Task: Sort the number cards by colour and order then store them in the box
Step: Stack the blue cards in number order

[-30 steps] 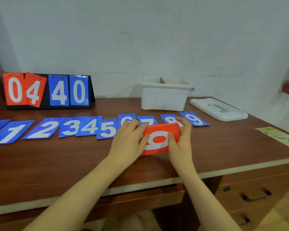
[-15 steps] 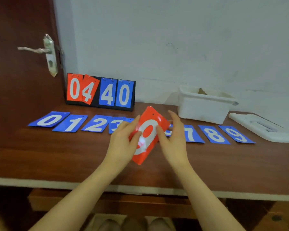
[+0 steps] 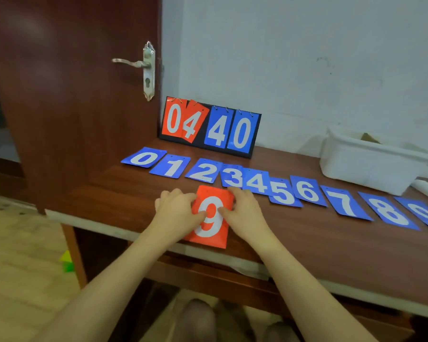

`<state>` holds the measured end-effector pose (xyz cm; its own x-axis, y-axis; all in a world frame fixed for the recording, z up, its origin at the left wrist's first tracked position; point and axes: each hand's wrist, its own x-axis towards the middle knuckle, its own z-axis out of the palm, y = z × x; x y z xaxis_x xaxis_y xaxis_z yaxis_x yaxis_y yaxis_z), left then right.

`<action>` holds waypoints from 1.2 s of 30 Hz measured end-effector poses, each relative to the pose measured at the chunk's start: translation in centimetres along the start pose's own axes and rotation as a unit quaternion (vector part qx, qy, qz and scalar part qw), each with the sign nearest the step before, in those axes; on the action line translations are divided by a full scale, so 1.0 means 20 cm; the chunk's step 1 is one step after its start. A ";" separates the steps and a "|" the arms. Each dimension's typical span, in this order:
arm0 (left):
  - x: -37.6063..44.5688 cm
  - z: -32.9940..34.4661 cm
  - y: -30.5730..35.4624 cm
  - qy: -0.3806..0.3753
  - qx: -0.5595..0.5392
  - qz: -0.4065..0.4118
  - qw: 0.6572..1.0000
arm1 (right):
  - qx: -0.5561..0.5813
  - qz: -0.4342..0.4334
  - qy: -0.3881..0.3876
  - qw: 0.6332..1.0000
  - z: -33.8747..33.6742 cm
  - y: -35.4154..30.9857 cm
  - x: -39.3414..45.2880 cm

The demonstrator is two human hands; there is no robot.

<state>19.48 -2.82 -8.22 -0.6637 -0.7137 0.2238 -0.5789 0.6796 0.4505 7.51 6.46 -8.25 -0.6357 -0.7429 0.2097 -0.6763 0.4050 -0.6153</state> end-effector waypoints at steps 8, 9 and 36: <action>0.09 -0.03 -0.10 0.067 -0.029 0.036 0.997 | -0.110 0.016 0.012 0.994 -0.03 -0.10 0.08; 0.12 -0.06 -0.12 0.085 -0.028 0.034 0.995 | -0.099 0.005 0.027 0.995 -0.03 -0.12 0.11; 0.76 -0.23 -0.73 0.008 -0.106 -0.104 0.989 | -0.202 0.074 -0.100 0.972 0.45 -0.39 0.81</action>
<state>20.08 -24.37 -7.36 -0.5316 -0.8385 0.1201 -0.5895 0.4680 0.6584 5.87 -13.52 -6.92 -0.6799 -0.7325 -0.0343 -0.6991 0.6615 -0.2714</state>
